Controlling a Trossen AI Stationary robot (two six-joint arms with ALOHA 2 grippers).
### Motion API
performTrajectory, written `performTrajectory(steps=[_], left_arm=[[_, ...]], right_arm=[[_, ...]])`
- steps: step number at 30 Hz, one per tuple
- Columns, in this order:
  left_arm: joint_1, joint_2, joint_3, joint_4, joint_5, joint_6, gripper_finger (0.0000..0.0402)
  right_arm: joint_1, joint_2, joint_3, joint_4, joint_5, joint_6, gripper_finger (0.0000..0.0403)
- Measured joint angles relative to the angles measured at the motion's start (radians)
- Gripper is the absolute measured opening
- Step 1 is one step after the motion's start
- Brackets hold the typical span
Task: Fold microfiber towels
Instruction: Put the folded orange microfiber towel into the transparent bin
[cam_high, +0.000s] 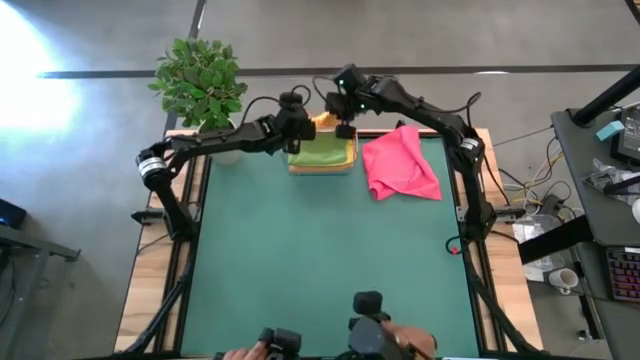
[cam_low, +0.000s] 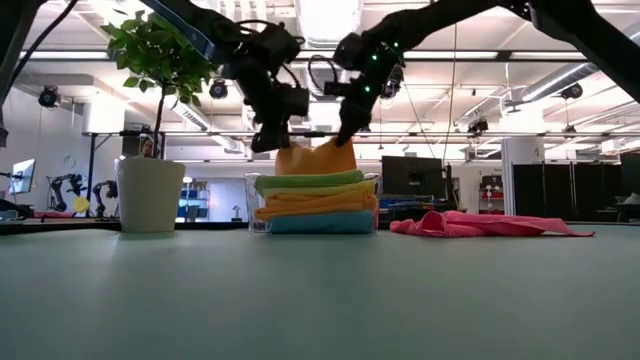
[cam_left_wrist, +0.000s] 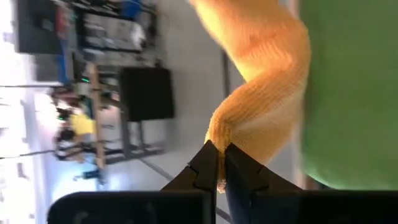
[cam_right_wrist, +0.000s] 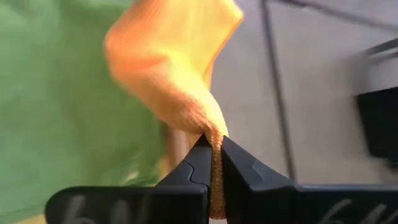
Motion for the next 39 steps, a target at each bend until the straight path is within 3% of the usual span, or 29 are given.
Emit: performTrajectory(steps=[20, 26, 34, 39], left_arm=[[-0.084, -0.066, 0.000, -0.214, -0.022, -0.071, 0.0000], [-0.097, -0.060, -0.001, -0.397, 0.143, -0.197, 0.0000], [-0.105, -0.056, -0.002, -0.466, 0.164, -0.245, 0.0000], [-0.105, -0.057, -0.002, -0.499, 0.241, -0.247, 0.0000]], right_arm=[[0.076, -0.059, -0.093, -0.242, -0.036, 0.172, 0.0008], [0.081, -0.058, -0.192, -0.192, -0.053, 0.187, 0.0008], [0.101, -0.060, -0.229, -0.183, -0.125, 0.231, 0.0008], [0.111, -0.060, -0.230, -0.187, -0.126, 0.242, 0.0008]])
